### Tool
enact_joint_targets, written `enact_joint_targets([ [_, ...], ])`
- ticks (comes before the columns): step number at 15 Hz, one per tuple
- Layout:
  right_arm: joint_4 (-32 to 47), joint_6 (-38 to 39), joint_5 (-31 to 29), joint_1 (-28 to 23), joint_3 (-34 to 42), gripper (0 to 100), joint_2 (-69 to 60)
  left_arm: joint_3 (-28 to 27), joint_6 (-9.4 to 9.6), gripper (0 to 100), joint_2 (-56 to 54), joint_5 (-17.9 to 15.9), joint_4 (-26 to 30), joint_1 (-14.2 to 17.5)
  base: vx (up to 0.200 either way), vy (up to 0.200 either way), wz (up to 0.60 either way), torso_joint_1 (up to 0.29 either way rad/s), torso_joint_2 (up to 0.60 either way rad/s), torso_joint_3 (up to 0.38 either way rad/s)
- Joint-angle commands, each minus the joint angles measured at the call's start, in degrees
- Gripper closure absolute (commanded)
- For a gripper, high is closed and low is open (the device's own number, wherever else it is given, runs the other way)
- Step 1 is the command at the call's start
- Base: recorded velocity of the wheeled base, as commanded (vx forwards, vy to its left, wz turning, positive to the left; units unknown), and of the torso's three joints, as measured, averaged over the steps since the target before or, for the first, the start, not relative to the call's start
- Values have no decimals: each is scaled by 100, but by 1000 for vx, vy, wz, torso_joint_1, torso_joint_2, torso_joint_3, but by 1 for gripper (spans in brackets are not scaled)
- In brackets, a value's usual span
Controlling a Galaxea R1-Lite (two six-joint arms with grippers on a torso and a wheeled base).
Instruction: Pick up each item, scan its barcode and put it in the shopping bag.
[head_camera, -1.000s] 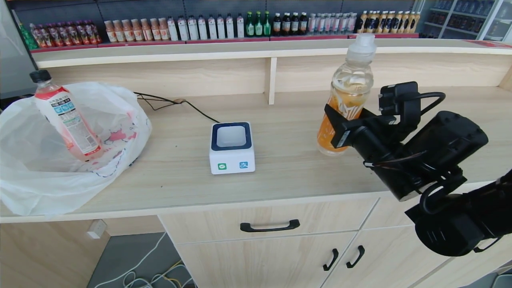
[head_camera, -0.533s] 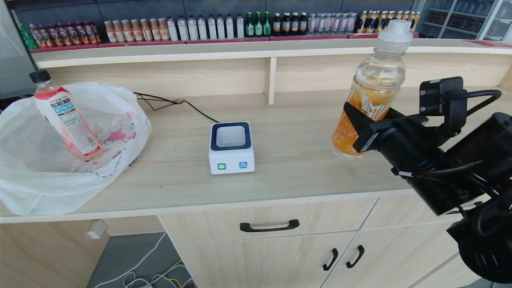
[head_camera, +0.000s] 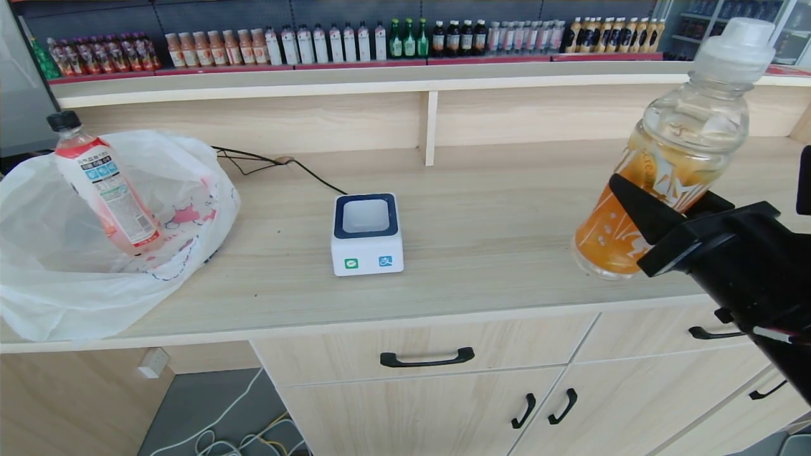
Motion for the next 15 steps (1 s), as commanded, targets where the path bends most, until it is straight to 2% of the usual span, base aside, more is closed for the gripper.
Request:
enact_joint_targets([
  [1,5,32,6,11,357,100,-462,0,-2,0,-1,0,-1,1,0,0,0,0,0,0],
  [5,22,58,50,28,401,100,-506,0,-2,0,-1,0,-1,1,0,0,0,0,0,0],
  [9,49,58,146,292,1025,100,-927,0,-2,0,-1,0,-1,1,0,0,0,0,0,0],
  [10,49,50,208,309,1052,100,-963,0,-2,0,-1,0,-1,1,0,0,0,0,0,0],
  [11,66,-47,524,336,1052,100,-1068,0,-2,0,-1,0,-1,1,0,0,0,0,0,0],
  [12,66,-320,595,459,1060,100,-1077,0,-2,0,-1,0,-1,1,0,0,0,0,0,0],
  [14,93,-829,551,1171,1219,100,-971,0,-2,0,-1,0,-1,1,0,0,0,0,0,0],
  [15,101,-917,533,1267,1280,100,-927,0,-2,0,-1,0,-1,1,0,0,0,0,0,0],
])
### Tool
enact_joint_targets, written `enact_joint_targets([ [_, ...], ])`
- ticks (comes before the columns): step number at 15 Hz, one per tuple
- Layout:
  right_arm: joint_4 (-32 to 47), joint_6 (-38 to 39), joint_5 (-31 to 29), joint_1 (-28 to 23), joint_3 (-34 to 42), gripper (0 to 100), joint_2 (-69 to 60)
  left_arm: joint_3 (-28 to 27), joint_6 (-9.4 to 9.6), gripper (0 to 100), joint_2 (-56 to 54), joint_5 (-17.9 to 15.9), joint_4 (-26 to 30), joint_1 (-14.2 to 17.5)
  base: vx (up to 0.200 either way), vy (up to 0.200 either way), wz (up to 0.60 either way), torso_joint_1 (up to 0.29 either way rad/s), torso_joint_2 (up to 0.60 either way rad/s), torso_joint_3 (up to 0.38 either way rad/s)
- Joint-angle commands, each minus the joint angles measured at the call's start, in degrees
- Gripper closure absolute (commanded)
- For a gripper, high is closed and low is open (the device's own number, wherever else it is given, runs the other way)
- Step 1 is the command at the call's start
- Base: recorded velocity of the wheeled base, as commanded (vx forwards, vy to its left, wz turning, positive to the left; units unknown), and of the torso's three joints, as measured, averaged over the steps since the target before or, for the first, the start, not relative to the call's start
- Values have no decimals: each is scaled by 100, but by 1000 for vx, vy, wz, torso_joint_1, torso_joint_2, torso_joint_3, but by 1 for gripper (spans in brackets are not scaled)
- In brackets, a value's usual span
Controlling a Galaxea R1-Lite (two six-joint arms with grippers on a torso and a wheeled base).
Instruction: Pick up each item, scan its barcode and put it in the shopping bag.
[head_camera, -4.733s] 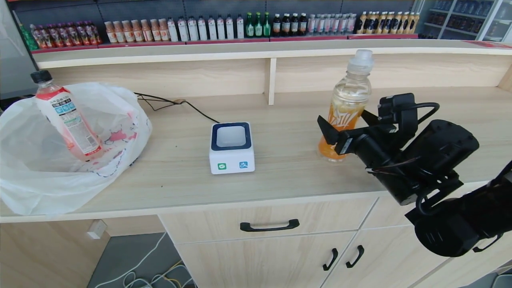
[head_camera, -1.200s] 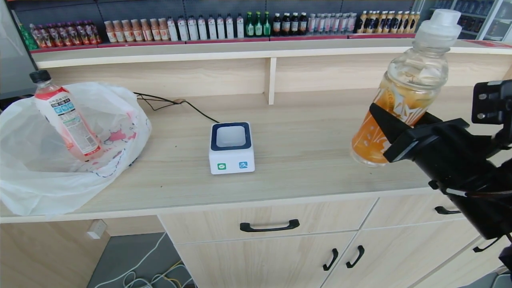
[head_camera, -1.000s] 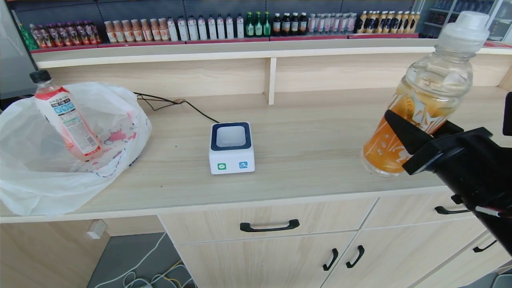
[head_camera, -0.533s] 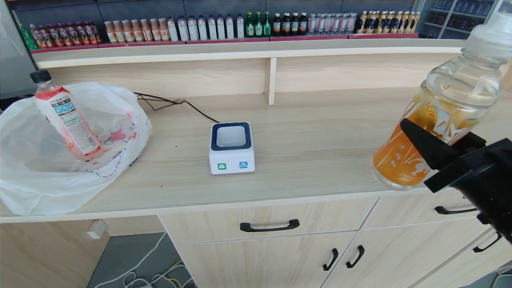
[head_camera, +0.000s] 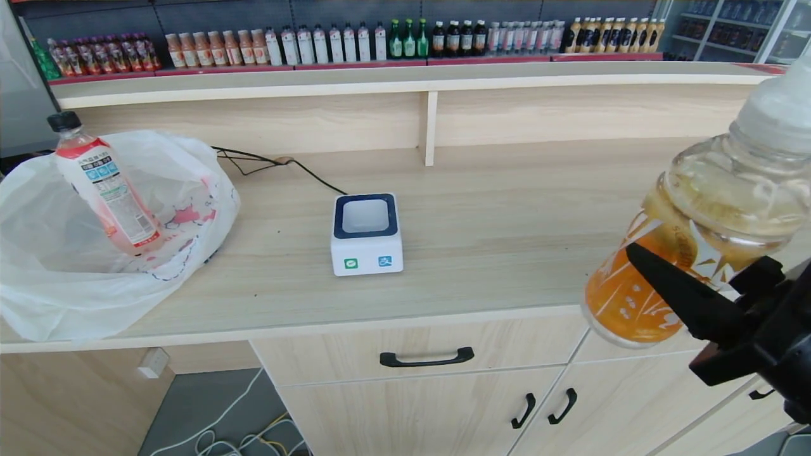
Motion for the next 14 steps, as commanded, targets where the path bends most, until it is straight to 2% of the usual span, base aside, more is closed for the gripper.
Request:
enact_joint_targets([
  [1,10,-487,-37,465,189,100,205,0,-4,0,-1,2,1,-7,0,0,0,0,0,0],
  [2,10,-522,-37,474,180,100,223,0,-4,0,-1,2,1,1,0,0,0,0,0,0],
  [7,10,-2227,790,993,-172,100,618,0,-4,0,-1,2,1,1,0,0,0,0,0,0],
  [10,1,-2543,957,1045,-330,100,697,0,-4,0,-1,2,1,1,0,0,0,0,0,0],
  [12,10,-3106,1528,1072,-251,100,768,0,-4,0,-1,2,1,1,0,0,0,0,0,0],
  [14,-43,-3466,1660,1212,-347,100,811,0,-4,0,-1,2,1,1,0,0,0,0,0,0],
])
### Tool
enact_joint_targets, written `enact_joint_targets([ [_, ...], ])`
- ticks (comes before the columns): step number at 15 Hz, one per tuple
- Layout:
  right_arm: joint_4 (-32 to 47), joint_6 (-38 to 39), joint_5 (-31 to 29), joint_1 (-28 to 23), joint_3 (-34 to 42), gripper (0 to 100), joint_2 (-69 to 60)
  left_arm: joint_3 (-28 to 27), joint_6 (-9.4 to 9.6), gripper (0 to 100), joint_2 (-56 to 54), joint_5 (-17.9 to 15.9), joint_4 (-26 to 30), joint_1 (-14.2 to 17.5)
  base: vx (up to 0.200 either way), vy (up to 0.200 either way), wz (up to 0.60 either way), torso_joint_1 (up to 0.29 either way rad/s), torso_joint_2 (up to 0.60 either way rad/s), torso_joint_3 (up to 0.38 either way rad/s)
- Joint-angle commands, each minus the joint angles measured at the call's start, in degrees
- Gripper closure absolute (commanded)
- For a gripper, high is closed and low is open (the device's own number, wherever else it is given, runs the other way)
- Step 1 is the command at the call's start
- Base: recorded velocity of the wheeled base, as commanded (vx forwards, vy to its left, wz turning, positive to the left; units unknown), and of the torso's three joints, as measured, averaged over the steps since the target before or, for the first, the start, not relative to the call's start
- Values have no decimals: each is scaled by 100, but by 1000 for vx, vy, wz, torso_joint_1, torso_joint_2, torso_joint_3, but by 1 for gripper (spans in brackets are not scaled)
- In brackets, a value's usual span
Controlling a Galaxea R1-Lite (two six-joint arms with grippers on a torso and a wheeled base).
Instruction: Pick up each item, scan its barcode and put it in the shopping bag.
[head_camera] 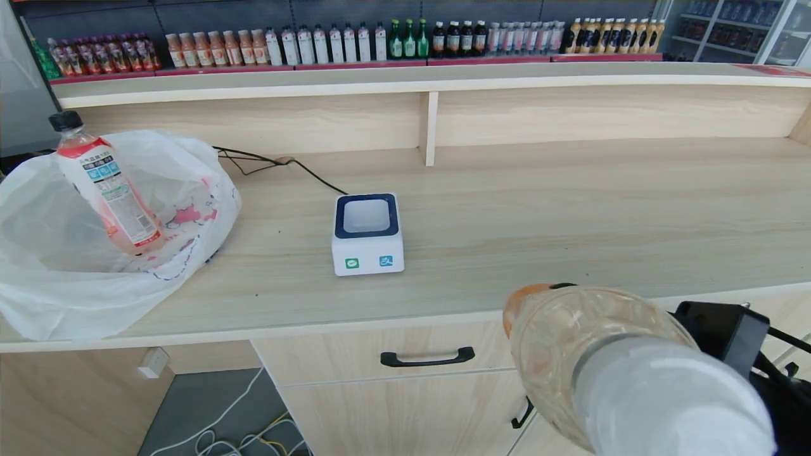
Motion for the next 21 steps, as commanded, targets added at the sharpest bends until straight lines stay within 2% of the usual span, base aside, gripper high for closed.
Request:
enact_joint_targets([
  [1,-56,-706,13,50,-152,100,122,0,-2,0,-1,0,-1,1,0,0,0,0,0,0],
  [3,-64,-1391,4,41,-205,100,148,0,-2,0,-1,0,-1,1,0,0,0,0,0,0],
  [8,-91,-2147,92,111,147,100,96,0,-2,0,-1,0,-1,1,0,0,0,0,0,0],
  [9,-91,-3017,92,173,217,100,43,0,-2,0,-1,0,-1,1,0,0,0,0,0,0],
  [10,-91,-3474,92,234,155,100,-27,0,-2,0,-1,0,-1,1,0,0,0,0,0,0],
  [12,-91,-3677,92,419,111,100,-36,0,-2,0,-1,0,-1,1,0,0,0,0,0,0],
  [15,-82,-4415,83,463,50,100,-115,0,-2,0,-1,0,-1,1,0,0,0,0,0,0],
  [19,-82,-4529,83,489,-20,100,-80,0,-2,0,-1,0,-1,1,0,0,0,0,0,0],
  [21,-73,-4599,13,771,-152,100,43,0,-2,0,-1,0,-1,1,0,0,0,0,0,0],
])
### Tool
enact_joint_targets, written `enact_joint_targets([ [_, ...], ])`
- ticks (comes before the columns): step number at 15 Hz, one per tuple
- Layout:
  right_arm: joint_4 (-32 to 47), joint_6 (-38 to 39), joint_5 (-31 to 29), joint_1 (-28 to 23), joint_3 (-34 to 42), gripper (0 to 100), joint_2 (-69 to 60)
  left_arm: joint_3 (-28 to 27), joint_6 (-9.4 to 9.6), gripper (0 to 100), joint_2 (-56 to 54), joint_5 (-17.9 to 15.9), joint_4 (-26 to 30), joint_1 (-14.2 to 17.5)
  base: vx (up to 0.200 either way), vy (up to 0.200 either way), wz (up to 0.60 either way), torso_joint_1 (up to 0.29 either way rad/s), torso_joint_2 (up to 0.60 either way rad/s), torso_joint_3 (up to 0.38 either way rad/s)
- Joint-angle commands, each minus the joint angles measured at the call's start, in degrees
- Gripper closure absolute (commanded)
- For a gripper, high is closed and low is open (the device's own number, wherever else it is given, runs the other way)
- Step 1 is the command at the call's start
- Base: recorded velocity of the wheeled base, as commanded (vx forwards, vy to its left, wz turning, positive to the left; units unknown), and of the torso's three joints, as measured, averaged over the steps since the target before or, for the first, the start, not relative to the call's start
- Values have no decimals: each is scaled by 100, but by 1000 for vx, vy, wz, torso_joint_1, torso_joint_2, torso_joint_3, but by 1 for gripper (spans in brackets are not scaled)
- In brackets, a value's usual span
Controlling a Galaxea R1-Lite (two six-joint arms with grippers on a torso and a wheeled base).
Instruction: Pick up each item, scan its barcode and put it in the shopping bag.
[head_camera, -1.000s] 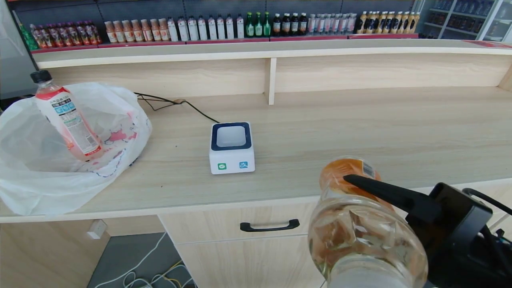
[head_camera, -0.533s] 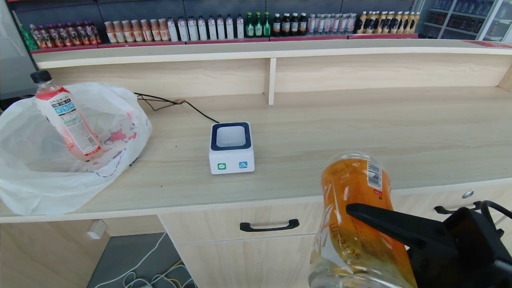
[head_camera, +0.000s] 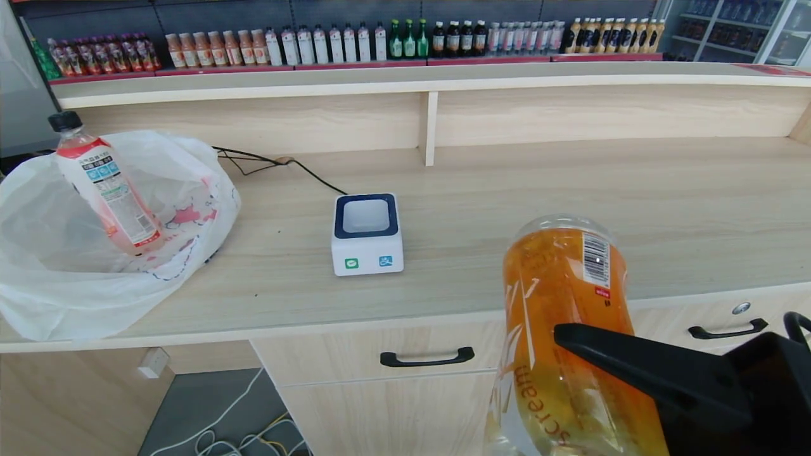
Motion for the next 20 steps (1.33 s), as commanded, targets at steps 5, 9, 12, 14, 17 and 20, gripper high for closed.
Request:
enact_joint_targets([
  [5,-5,-89,-187,521,-152,100,297,0,-2,0,-1,0,-1,1,0,0,0,0,0,0],
  [9,-32,-89,-187,530,-117,100,297,0,-2,0,-1,0,-1,1,0,0,0,0,0,0],
  [12,-111,-89,-196,521,-100,100,297,0,-2,0,-1,0,-1,1,0,0,0,0,0,0],
  [14,-120,-89,-196,530,-117,100,297,0,-2,0,-1,0,-1,1,0,0,0,0,0,0],
  [17,-120,-89,-196,539,-144,100,306,0,-2,0,-1,0,-1,1,0,0,0,0,0,0],
  [20,-146,-89,-196,548,-108,100,289,0,-2,0,-1,0,-1,1,0,0,0,0,0,0],
])
